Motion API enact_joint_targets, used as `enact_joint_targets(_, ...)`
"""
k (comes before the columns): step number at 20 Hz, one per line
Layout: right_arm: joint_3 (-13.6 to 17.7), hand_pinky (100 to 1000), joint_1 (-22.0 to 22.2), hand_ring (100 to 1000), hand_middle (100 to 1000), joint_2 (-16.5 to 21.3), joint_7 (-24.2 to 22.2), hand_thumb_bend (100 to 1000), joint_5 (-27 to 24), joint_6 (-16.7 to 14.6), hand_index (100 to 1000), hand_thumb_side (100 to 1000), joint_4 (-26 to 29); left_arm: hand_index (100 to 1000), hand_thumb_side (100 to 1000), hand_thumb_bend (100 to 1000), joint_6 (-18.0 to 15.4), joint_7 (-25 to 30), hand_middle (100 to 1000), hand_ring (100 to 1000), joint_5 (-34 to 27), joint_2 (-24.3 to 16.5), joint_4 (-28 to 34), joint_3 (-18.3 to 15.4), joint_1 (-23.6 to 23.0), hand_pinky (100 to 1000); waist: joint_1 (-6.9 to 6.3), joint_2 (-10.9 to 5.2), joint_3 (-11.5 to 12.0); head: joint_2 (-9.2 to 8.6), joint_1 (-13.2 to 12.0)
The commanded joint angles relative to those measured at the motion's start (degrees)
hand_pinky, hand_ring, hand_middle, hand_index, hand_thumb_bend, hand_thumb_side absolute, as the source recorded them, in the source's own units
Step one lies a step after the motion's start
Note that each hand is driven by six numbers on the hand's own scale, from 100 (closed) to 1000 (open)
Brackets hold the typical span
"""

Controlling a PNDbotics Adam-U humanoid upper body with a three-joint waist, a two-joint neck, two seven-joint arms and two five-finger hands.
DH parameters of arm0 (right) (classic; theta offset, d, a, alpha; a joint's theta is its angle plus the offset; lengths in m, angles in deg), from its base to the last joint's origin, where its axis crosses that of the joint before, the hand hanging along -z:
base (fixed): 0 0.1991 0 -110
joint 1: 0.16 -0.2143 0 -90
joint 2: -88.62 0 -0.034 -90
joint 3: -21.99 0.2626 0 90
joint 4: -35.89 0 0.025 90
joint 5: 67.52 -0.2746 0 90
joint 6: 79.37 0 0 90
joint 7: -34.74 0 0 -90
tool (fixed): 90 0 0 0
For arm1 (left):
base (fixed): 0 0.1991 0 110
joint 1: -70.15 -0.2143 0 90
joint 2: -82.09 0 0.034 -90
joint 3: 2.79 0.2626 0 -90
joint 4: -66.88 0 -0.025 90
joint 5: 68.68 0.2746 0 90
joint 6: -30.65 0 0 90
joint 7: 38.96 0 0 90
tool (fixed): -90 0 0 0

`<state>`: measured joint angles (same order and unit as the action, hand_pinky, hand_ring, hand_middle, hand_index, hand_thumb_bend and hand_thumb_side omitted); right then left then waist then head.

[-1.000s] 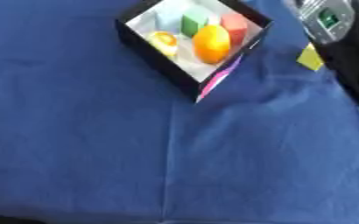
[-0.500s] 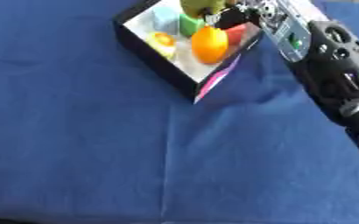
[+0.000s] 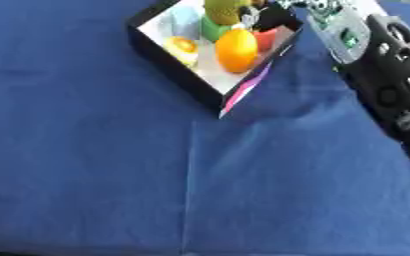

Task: Pick up objects on the table and place them in the box.

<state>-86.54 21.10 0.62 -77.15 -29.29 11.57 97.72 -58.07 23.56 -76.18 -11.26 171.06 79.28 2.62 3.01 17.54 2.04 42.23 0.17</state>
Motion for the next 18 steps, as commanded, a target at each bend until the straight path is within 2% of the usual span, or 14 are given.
enact_joint_targets(1,1.1,1000,-0.2,937,852,5.0,-2.3,100,-5.9,1.2,936,195,4.0,781,595,100,0.0,0.0,709,749,0.3,-2.0,0.6,-0.6,0.1,677,0.41,-3.40,-0.3,0.10,-0.6)
enact_joint_targets(3,1.4,1000,0.6,937,852,7.7,-5.0,100,-9.0,1.6,932,175,5.3,781,595,100,0.1,-0.1,709,749,0.4,-2.2,0.6,-0.7,-0.2,677,0.54,-3.58,-0.6,0.30,-0.8)
enact_joint_targets(5,1.3,1000,1.6,941,853,10.4,-8.0,208,-10.4,1.1,931,145,6.4,780,593,100,0.1,-0.2,709,749,0.5,-2.4,0.5,-0.8,-0.5,676,0.66,-3.72,-1.0,0.40,-1.0)
enact_joint_targets(11,1.9,1000,5.7,935,849,16.7,-13.8,324,-12.4,0.0,927,128,9.3,779,589,100,0.2,-0.6,707,748,0.6,-2.8,0.4,-1.1,-1.0,675,0.78,-3.82,-1.5,0.55,-1.3)
enact_joint_targets(13,1.6,998,6.7,941,855,18.3,-15.4,412,-11.9,0.3,937,145,9.5,778,589,100,0.3,-0.7,707,748,0.6,-3.0,0.4,-1.1,-1.1,674,0.86,-3.88,-1.7,0.62,-1.3)
enact_joint_targets(14,1.5,998,7.0,942,857,18.9,-16.3,427,-11.3,0.4,939,151,9.6,778,588,100,0.3,-0.7,707,748,0.6,-3.0,0.3,-1.1,-1.2,674,0.88,-3.91,-1.7,0.64,-1.3)
enact_joint_targets(18,1.8,995,8.3,948,867,20.3,-18.6,426,-9.0,1.0,949,177,10.0,776,586,100,0.4,-0.7,705,747,0.6,-3.0,0.3,-1.1,-1.2,673,0.92,-4.04,-1.8,0.62,-1.2)
